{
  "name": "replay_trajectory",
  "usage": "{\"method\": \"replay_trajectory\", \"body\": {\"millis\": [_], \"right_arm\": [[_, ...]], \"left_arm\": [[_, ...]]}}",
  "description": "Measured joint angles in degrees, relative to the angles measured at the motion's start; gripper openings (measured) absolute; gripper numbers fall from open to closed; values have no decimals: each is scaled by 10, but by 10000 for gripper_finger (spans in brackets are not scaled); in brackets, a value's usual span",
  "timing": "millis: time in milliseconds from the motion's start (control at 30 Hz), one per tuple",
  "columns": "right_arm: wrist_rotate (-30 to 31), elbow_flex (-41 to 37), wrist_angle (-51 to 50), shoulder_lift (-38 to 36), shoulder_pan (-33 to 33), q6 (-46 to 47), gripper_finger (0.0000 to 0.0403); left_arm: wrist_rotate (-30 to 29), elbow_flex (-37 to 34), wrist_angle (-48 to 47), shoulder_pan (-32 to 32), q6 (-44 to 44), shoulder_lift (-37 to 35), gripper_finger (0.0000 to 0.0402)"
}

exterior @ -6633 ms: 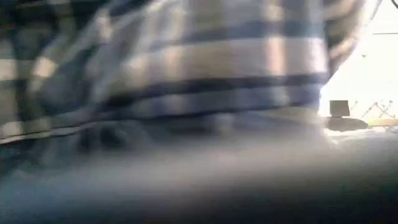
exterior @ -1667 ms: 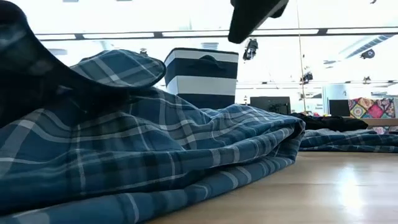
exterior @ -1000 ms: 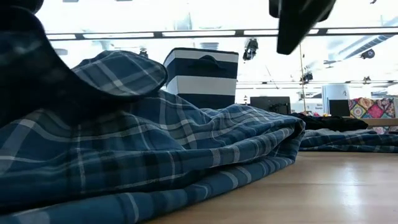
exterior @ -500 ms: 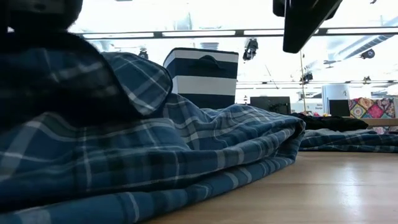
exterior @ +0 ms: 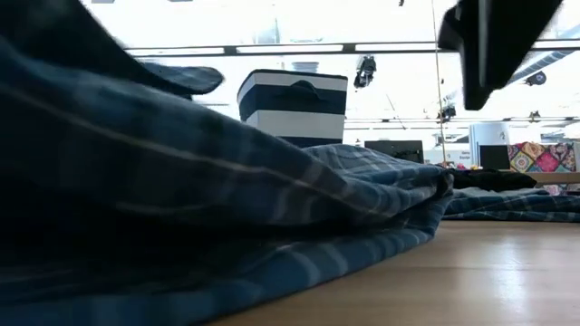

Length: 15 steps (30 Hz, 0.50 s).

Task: Fold Laundry from Bin
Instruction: Fold the blue patterned long sleeve

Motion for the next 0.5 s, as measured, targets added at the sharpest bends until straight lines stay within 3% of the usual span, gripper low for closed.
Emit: {"method": "replay_trajectory", "body": {"millis": [167,333,433,500], "right_arm": [[27,-145,145,-46,28,-3,179],[63,-257,381,-39,56,4,84],[130,-287,451,-20,59,-11,23],[199,-298,465,-18,59,-4,16]], "left_arm": [[-4,33,-49,-2,-66,0,0],[-27,74,-125,1,-122,0,0],[-36,101,-192,2,-151,0,0],[-38,118,-236,2,-176,-2,0]]}}
